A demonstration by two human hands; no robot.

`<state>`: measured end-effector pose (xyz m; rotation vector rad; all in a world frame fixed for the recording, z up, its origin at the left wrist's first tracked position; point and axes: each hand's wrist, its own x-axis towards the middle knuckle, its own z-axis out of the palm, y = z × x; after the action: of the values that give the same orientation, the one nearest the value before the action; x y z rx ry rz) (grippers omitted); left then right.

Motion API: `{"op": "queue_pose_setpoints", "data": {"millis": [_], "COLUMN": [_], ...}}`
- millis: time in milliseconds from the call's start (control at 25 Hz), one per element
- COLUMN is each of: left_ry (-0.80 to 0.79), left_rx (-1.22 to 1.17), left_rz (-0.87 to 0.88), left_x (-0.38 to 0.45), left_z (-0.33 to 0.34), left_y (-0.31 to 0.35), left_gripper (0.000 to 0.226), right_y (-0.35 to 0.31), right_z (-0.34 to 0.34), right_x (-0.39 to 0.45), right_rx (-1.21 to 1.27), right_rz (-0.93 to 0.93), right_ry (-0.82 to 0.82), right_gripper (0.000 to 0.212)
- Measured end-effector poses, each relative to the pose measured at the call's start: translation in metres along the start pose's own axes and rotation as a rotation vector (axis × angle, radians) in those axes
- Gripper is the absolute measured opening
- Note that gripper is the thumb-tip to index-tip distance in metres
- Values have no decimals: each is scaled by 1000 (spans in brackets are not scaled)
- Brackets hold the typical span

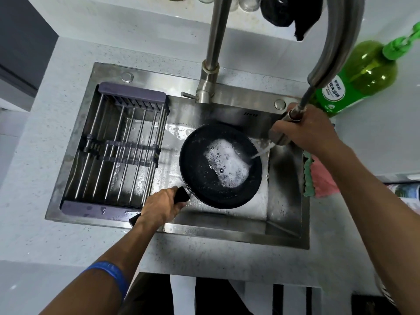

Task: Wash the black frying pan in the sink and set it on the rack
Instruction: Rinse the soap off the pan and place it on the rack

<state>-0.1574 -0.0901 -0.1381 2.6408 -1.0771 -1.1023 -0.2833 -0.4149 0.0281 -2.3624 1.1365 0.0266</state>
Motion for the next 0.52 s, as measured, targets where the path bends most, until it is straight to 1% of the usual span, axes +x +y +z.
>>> {"op": "queue_pose_setpoints", "data": {"millis": [120, 200, 360, 440, 520], "left_ry": [8, 6, 8, 12, 9], "left_rx": [-16, -20, -35, -33, -25], "left_rz": [-8, -6, 3, 5, 5], "left_x": [-1, -1, -2, -2, -2], "left_z": [1, 0, 0, -1, -1], "left_y": [0, 0, 2, 2, 2], "left_gripper": [37, 36, 34, 34, 34], "right_y": [4, 5, -3, -2, -1], "right_z": [-3, -1, 14, 14, 8], "right_x": [-6, -12, -25, -24, -23], "right_rx": [-54, -34, 204, 228, 169], "right_rz": [11, 8, 10, -3, -10], "right_ry": [-77, -112, -200, -184, -142], "right_gripper": [32, 35, 32, 33, 31]}}
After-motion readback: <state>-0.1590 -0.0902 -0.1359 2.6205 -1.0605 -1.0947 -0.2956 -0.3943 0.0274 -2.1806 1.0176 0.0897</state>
